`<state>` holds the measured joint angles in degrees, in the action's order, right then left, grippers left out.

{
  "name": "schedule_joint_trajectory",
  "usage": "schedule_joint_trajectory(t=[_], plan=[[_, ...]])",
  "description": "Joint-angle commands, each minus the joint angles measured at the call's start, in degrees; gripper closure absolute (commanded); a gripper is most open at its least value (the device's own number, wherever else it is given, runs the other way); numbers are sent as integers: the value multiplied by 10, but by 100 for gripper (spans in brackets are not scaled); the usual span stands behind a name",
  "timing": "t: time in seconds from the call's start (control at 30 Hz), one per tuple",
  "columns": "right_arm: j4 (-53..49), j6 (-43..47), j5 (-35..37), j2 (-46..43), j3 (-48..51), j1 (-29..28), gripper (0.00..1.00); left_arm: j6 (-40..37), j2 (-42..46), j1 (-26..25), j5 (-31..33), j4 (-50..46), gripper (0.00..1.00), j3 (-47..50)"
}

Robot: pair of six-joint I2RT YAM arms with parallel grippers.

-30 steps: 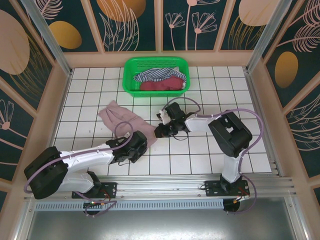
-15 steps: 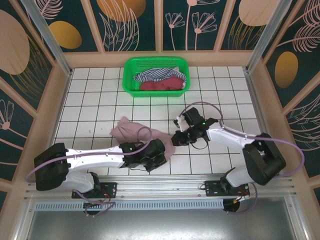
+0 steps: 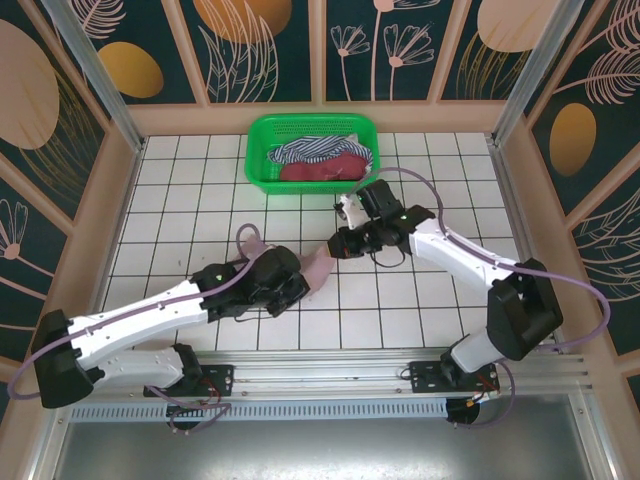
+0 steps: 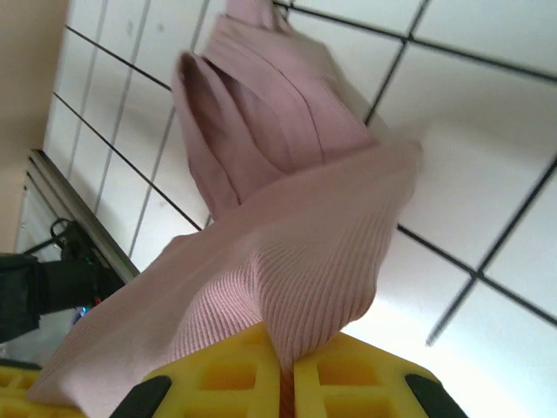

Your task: Fold and stack the tank tops

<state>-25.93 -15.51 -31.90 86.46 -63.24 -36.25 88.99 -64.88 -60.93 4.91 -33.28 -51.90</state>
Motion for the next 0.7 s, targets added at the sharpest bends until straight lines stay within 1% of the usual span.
schedule_joint_trajectory(t=[0.0,0.1,0.17,0.27,0.33,0.43,0.53,0.67], plan=[[43,-6,-21,47,-57,-13,89,-10,39,33,27,-83,100,11],[39,-6,-24,105,-109,-24,88,-47,61,96,18,-78,100,37],[40,-2,-25,134,-135,-31,88,-74,55,134,-7,-40,100,58],[47,-1,-26,145,-144,-32,88,-90,28,144,-27,4,100,57],[41,1,-20,133,-132,-30,88,-94,17,144,-52,15,100,57],[79,-28,-28,133,-117,-28,88,-72,54,150,-42,0,100,86],[91,-26,-26,166,-149,-43,87,-73,87,183,-40,-9,100,111],[95,-20,-29,202,-173,-44,87,-105,70,223,-53,18,99,122]])
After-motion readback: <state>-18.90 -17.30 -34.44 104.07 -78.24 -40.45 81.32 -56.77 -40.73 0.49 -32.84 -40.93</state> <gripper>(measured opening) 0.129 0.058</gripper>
